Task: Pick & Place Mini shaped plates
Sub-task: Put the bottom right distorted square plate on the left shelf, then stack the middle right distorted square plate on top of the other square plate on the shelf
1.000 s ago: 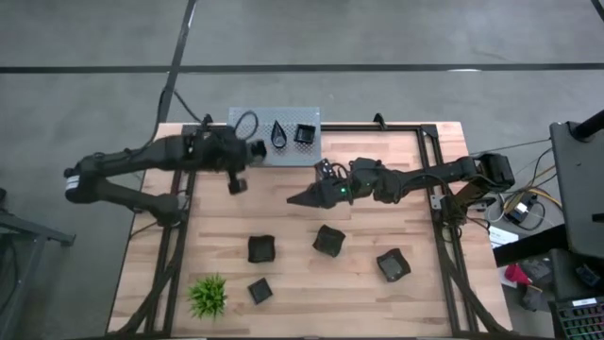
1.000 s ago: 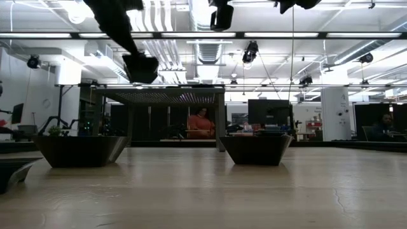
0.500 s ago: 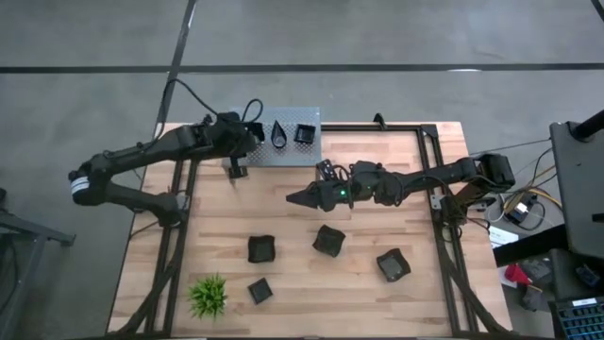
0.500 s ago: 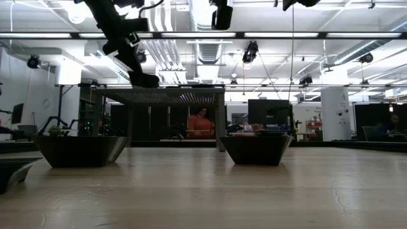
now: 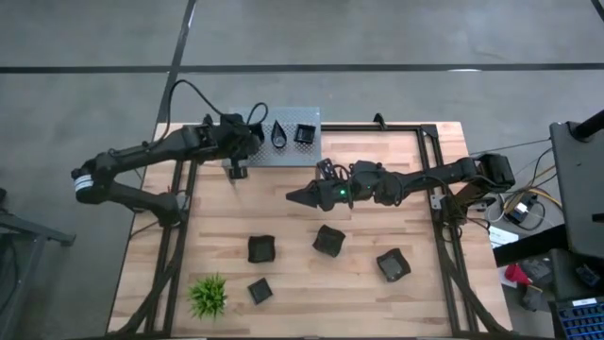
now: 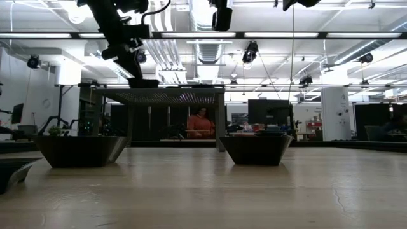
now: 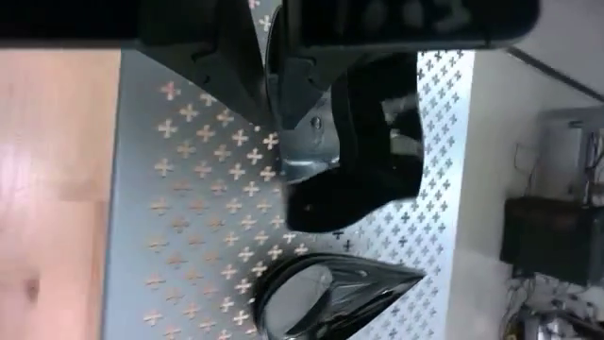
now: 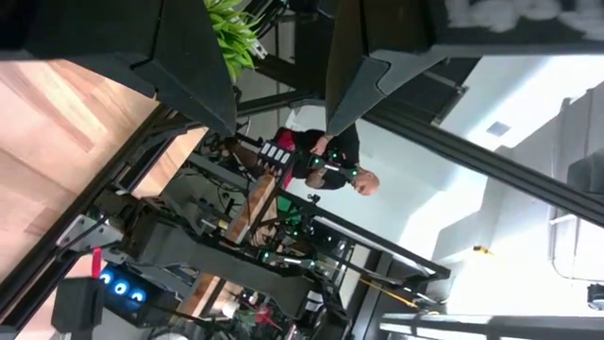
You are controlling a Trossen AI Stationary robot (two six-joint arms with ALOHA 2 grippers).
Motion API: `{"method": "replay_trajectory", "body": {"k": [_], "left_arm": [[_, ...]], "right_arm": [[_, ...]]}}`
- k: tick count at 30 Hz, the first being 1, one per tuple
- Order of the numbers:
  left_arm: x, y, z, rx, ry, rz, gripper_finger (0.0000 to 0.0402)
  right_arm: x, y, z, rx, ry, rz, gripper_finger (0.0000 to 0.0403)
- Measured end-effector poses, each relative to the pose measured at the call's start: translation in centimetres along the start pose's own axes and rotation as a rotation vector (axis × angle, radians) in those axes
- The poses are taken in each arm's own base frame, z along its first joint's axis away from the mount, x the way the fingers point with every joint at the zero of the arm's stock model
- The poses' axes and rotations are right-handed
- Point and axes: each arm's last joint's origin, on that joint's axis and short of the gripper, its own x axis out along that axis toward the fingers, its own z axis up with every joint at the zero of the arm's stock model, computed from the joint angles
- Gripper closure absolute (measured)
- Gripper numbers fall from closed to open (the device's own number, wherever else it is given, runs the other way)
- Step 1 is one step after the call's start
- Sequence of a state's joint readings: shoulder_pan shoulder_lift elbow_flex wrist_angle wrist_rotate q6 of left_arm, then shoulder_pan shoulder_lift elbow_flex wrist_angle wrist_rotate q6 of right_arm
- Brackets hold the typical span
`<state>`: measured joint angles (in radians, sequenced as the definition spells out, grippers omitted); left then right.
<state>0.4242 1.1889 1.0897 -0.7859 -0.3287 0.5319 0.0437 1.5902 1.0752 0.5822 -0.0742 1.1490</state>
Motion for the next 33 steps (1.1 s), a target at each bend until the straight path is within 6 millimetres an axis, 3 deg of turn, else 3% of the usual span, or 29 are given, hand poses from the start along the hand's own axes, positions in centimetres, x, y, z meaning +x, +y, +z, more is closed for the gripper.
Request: {"method": "replay_trajectory", "body": {"k": [9, 15, 19, 27, 33], "left_arm": [[-0.7, 0.2, -0.5, -0.005, 0.039, 0.069, 0.0323], [-2.9, 0.3, -1.2, -0.098, -0.008, 0.055, 0.0309], [-5.4, 0.6, -1.5, -0.247, -0.149, -0.031, 0.0309], [-9.0, 0.6, -1.5, -0.436, -0.482, -0.367, 0.0309], [-9.9, 0.8, -1.0, -0.468, -0.611, -0.464, 0.0309]], "right_arm": [[0.0, 0.0, -0.2, 0.049, 0.002, -0.002, 0.0241], [0.0, 0.2, -0.6, 0.134, 0.037, 0.009, 0.0244], [0.1, 0.4, -1.8, 0.214, 0.116, -0.009, 0.0252], [-0.8, -1.6, -5.7, 0.412, 0.273, -0.357, 0.0270], [-2.5, -3.3, -8.2, 0.556, 0.332, -0.695, 0.0268]]}}
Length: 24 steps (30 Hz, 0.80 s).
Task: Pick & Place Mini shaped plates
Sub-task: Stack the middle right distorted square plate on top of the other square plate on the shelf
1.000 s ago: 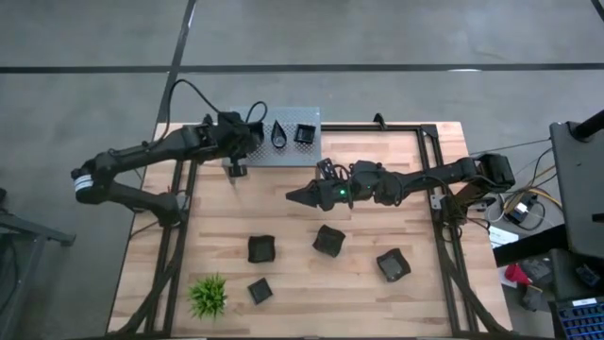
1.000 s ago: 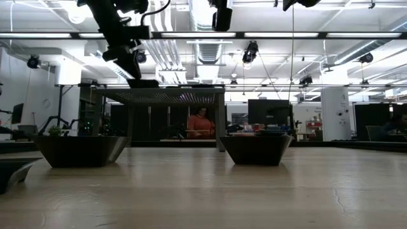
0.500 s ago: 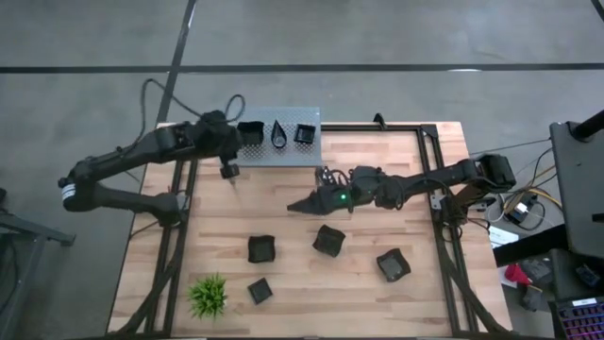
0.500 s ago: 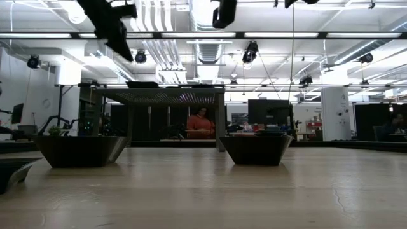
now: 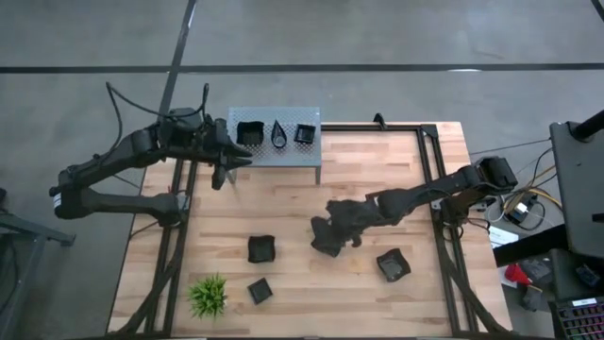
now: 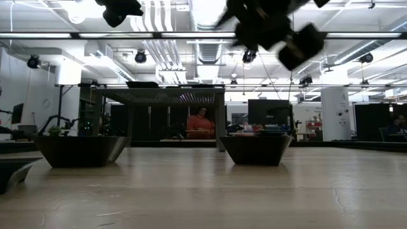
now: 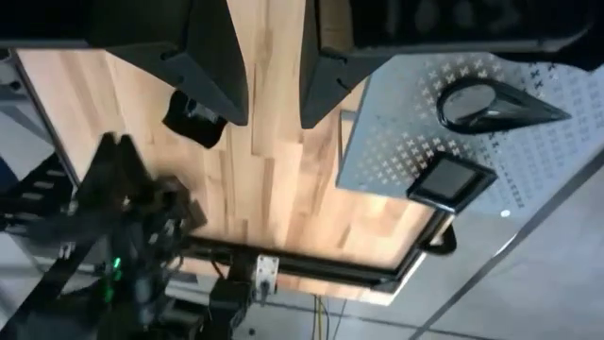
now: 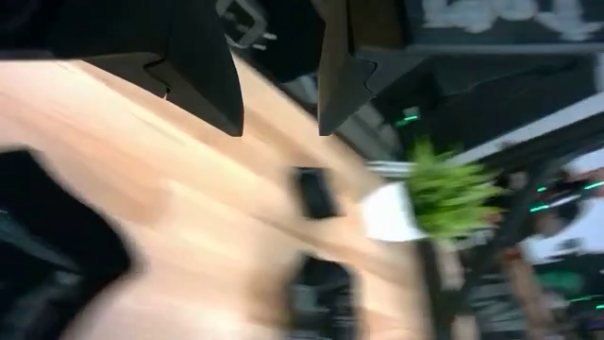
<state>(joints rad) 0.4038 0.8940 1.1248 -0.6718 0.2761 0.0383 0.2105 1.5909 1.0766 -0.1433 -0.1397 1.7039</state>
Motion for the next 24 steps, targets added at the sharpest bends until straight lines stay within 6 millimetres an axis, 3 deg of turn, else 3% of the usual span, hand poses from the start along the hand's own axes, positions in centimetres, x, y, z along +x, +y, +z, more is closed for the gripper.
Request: {"method": "replay_trajectory", "body": {"k": [10, 24], "left_arm": [[0.1, 0.0, 0.1, 0.005, -0.004, -0.004, 0.0312], [0.1, 0.0, 0.0, 0.003, -0.002, -0.004, 0.0312]], "right_arm": [[0.1, -1.7, -1.5, 0.003, 0.016, -0.153, 0.0276], [-0.6, -4.4, -1.5, 0.107, -0.089, -0.426, 0.0278]]}}
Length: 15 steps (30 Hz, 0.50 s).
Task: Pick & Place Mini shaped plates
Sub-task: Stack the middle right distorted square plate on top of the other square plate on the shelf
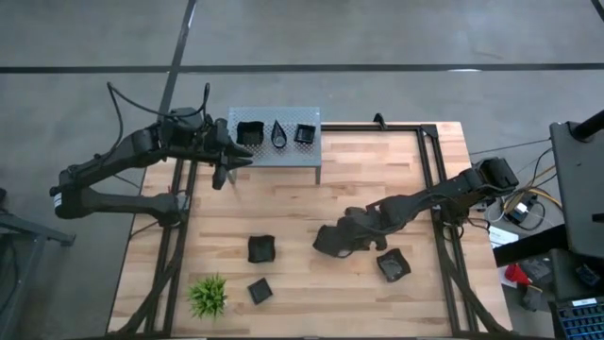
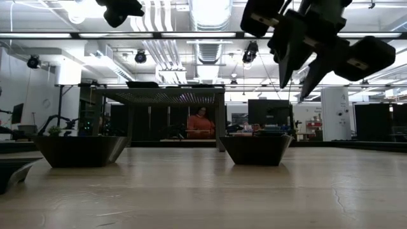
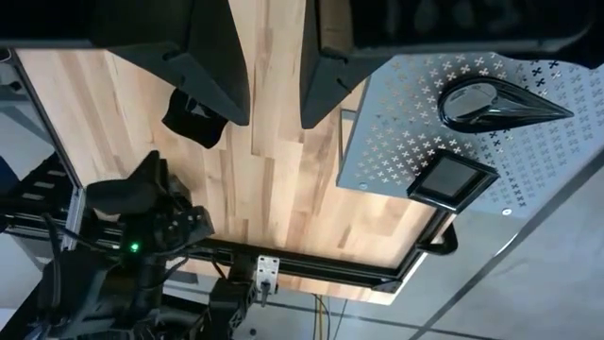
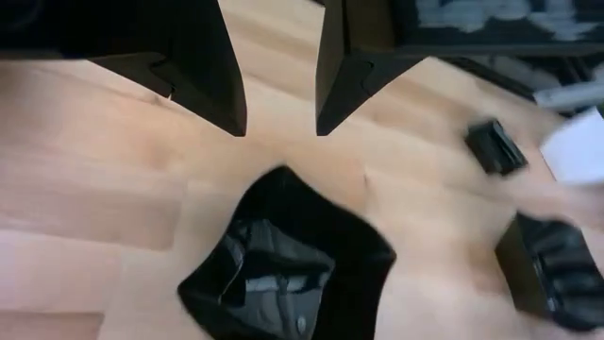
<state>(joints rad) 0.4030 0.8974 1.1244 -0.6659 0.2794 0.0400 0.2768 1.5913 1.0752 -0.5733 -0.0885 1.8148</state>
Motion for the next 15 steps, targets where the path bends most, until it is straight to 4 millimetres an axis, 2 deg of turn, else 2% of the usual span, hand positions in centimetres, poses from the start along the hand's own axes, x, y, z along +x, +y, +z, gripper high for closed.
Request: {"method": "replay_trajectory", "body": {"k": [6, 15], "left_arm": [[0.0, 0.0, 0.0, 0.000, 0.000, 0.000, 0.0312], [0.0, 0.0, 0.1, -0.005, -0.010, 0.001, 0.0312]], "right_arm": [[0.0, -0.1, 0.2, 0.098, -0.043, 0.002, 0.0280], [1.5, -2.0, 0.9, 0.193, -0.113, -0.035, 0.0280]]}}
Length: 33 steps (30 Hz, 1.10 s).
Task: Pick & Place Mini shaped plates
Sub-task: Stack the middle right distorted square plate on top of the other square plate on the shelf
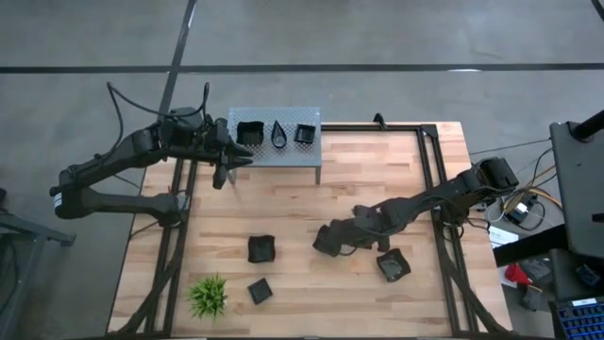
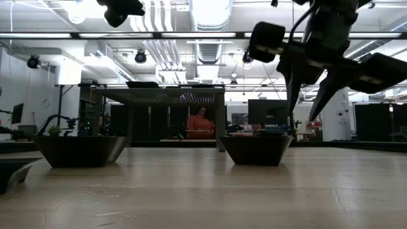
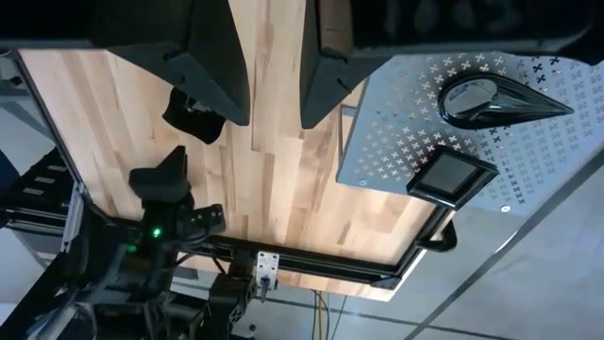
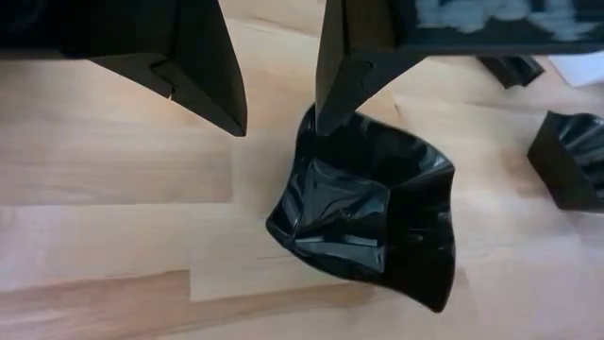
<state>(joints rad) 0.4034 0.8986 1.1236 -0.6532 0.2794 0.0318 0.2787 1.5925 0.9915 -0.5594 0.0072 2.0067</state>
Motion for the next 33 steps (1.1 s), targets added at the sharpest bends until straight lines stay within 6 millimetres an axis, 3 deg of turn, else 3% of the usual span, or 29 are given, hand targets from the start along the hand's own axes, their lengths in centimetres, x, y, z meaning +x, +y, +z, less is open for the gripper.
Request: {"method": "replay_trajectory", "body": {"k": [9, 22, 33], "left_arm": [[0.0, 0.0, 0.1, 0.002, -0.008, 0.000, 0.0312], [0.1, 0.0, 0.1, -0.001, -0.008, 0.003, 0.0312], [0.1, 0.0, 0.1, -0.001, -0.007, 0.003, 0.0312]], "right_arm": [[1.7, -0.8, 0.5, 0.044, -0.011, 0.047, 0.0280], [4.2, 0.1, 0.3, 0.035, -0.027, 0.062, 0.0284], [4.2, 0.1, 0.3, -0.026, -0.033, 0.051, 0.0350]]}}
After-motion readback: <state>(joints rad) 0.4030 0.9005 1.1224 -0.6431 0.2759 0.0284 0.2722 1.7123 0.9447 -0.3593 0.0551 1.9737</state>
